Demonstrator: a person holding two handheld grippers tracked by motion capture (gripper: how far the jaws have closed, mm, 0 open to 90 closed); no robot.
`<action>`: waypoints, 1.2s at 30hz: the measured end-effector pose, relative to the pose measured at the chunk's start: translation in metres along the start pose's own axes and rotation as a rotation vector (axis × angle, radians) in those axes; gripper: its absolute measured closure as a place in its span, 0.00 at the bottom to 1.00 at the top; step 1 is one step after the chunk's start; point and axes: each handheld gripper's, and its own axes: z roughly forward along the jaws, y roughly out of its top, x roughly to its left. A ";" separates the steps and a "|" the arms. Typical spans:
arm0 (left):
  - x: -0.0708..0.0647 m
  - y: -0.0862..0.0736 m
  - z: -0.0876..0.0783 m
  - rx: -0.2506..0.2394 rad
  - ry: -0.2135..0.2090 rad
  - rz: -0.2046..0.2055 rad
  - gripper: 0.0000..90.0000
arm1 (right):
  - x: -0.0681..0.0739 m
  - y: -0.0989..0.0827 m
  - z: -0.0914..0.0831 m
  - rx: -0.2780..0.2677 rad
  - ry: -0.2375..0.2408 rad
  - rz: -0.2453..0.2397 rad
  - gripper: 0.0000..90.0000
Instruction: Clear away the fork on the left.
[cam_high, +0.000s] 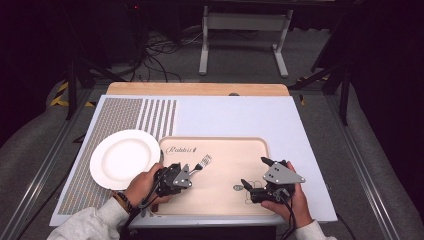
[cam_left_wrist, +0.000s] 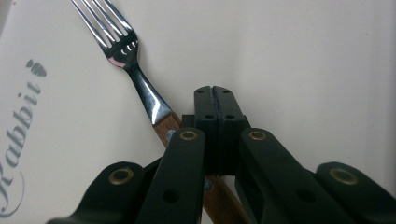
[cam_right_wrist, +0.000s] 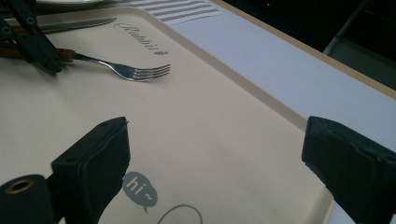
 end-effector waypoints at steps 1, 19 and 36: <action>0.000 -0.002 -0.001 0.000 0.009 -0.005 1.00 | 0.000 0.000 0.000 0.000 0.000 0.000 0.10; 0.000 -0.023 -0.013 0.018 0.032 -0.053 1.00 | 0.001 -0.001 0.001 0.009 0.003 0.002 0.10; 0.018 -0.019 -0.026 -0.055 0.077 -0.081 1.00 | 0.000 -0.001 0.001 0.007 -0.002 0.004 0.10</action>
